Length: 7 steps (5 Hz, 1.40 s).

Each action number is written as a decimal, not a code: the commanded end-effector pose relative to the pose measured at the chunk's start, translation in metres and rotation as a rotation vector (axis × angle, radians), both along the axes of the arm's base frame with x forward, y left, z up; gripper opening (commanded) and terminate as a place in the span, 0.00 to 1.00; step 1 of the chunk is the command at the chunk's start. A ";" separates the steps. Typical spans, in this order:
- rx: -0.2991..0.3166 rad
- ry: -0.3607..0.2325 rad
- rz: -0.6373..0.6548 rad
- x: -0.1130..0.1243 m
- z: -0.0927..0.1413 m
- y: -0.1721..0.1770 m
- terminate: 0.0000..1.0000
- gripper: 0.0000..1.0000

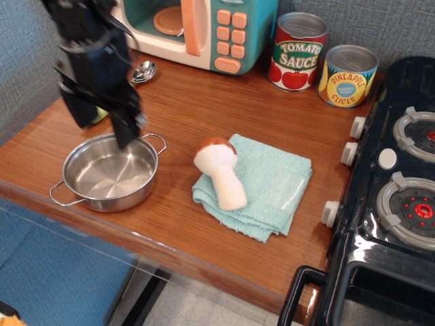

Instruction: Move the yellow spoon to the other side of the silver pot.

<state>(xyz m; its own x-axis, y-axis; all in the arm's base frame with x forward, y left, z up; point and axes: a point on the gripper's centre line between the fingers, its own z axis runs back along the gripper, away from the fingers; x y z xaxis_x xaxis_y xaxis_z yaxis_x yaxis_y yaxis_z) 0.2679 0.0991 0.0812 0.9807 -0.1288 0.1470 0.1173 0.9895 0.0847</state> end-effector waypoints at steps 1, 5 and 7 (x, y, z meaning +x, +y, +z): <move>0.039 -0.107 0.115 0.037 0.016 0.082 0.00 1.00; -0.049 -0.032 0.170 0.066 -0.067 0.086 0.00 1.00; -0.042 -0.034 0.189 0.060 -0.068 0.091 0.00 0.00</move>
<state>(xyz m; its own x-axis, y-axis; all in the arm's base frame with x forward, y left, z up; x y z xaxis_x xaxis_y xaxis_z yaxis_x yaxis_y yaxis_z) 0.3332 0.1862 0.0067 0.9842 0.0579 0.1676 -0.0648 0.9973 0.0357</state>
